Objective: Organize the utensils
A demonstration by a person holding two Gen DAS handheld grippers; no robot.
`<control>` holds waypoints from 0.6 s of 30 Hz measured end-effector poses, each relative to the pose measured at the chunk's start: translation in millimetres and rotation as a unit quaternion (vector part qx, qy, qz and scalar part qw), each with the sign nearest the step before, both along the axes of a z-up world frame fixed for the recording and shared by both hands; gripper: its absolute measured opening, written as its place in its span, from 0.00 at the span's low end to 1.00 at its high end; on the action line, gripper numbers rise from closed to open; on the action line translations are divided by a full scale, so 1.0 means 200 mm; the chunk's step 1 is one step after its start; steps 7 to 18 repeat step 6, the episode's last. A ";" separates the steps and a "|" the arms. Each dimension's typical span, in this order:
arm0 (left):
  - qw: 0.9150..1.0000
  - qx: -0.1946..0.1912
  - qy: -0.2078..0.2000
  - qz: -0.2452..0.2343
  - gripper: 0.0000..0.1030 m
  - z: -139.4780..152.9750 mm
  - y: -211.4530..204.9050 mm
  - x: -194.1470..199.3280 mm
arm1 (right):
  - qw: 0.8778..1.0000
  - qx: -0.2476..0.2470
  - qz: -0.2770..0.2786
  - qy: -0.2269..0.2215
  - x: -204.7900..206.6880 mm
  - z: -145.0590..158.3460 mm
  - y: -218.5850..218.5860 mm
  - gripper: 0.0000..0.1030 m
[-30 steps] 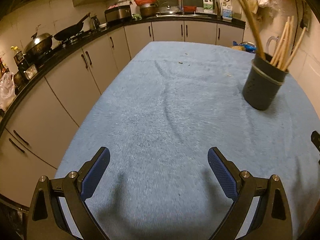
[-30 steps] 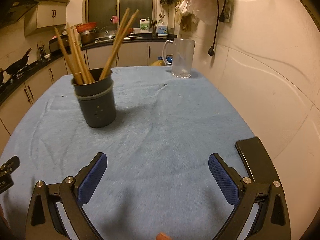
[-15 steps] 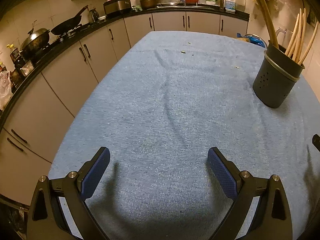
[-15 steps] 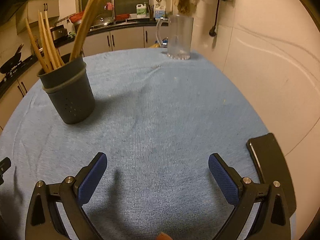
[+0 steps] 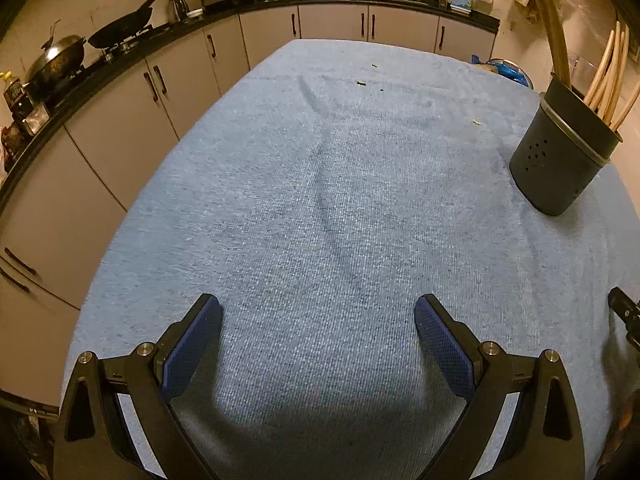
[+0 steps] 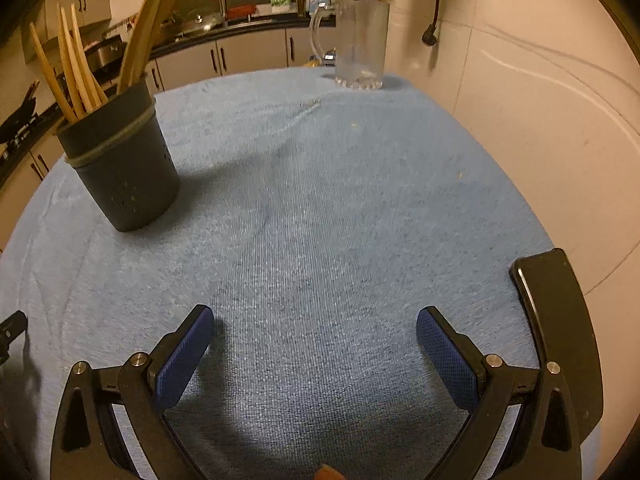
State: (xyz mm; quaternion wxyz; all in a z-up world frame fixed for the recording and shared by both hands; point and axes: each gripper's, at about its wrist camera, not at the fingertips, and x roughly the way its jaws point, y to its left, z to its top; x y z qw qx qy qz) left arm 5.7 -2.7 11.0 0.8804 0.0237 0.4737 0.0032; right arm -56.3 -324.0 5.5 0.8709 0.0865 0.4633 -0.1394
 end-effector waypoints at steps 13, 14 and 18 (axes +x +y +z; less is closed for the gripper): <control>1.000 -0.009 0.000 -0.002 0.95 -0.01 0.01 0.01 | 1.000 0.004 0.003 -0.002 0.00 -0.01 -0.01 1.00; 1.000 -0.009 0.000 -0.002 0.95 -0.01 0.01 0.01 | 1.000 0.004 0.003 -0.002 0.00 -0.01 -0.01 1.00; 1.000 -0.009 0.000 -0.002 0.95 -0.01 0.01 0.01 | 1.000 0.004 0.003 -0.002 0.00 -0.01 -0.01 1.00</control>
